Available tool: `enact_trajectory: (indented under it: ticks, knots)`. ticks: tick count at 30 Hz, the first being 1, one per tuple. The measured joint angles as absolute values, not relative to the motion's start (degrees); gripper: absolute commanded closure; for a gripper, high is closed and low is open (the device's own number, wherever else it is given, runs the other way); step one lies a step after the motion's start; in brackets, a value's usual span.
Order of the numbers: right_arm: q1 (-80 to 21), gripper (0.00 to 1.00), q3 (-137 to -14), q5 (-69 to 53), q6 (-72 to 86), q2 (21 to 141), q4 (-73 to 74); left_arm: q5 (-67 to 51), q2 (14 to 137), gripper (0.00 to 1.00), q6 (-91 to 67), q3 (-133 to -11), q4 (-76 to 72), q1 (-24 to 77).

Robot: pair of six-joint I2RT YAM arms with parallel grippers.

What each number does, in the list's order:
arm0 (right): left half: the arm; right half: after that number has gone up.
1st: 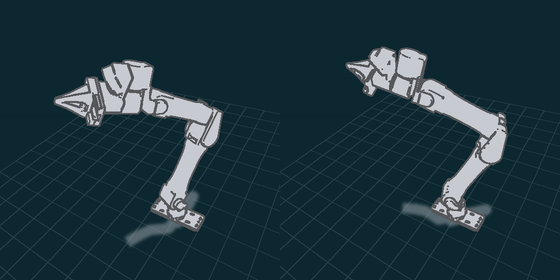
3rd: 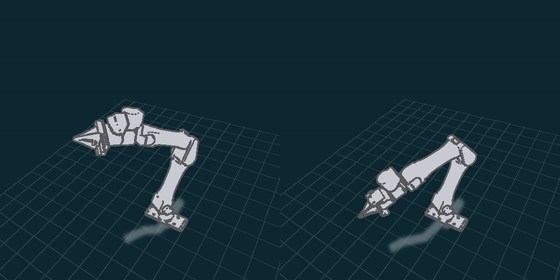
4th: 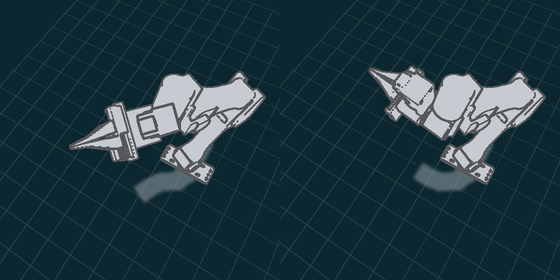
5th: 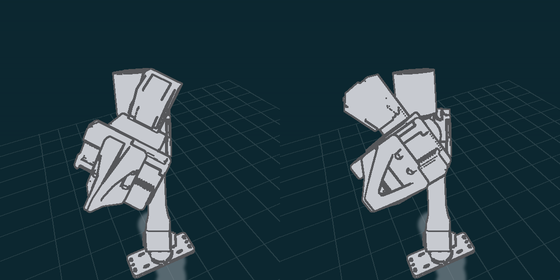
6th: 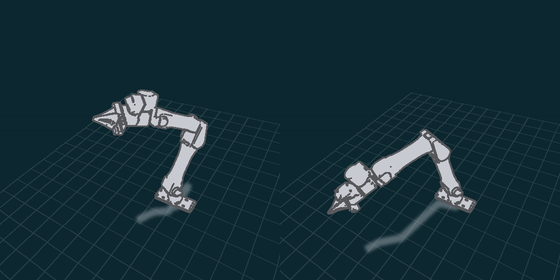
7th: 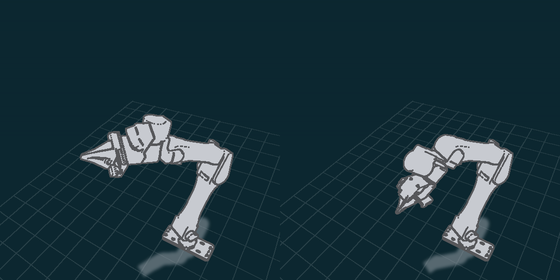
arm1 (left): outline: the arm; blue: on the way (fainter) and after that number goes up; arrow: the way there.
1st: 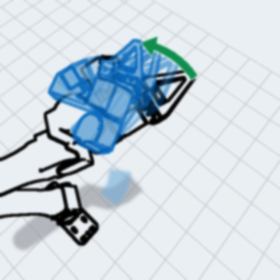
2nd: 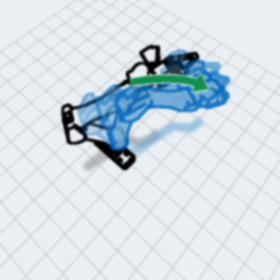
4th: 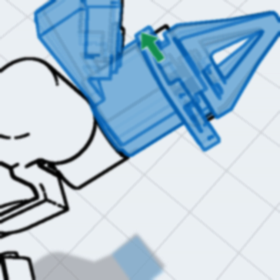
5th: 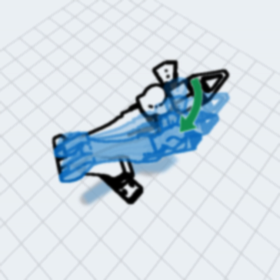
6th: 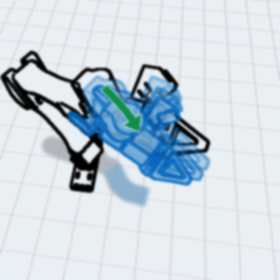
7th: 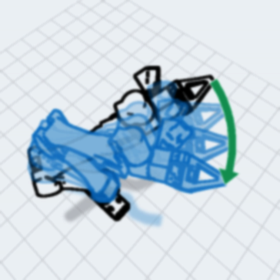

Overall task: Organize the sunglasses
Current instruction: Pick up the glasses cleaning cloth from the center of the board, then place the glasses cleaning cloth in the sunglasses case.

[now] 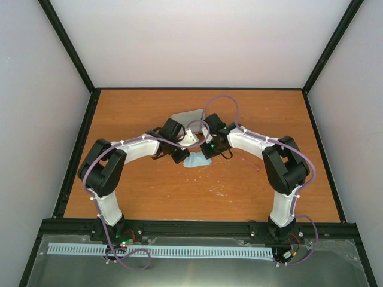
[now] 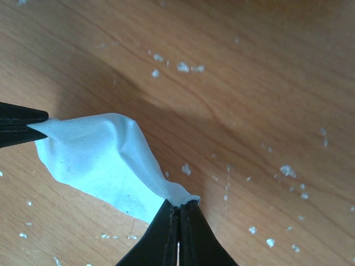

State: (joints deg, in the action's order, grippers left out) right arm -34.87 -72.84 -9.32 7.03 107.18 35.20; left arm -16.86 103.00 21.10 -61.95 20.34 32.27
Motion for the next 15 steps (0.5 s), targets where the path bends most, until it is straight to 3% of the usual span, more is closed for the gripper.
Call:
enact_trajectory:
  ticks: [15]
  knots:
    - [-32.3, 0.97, -84.5, -8.3, 3.8, 112.9, 39.2, -15.2, 103.8, 1.00, 21.6, -68.3, 20.3, 29.1]
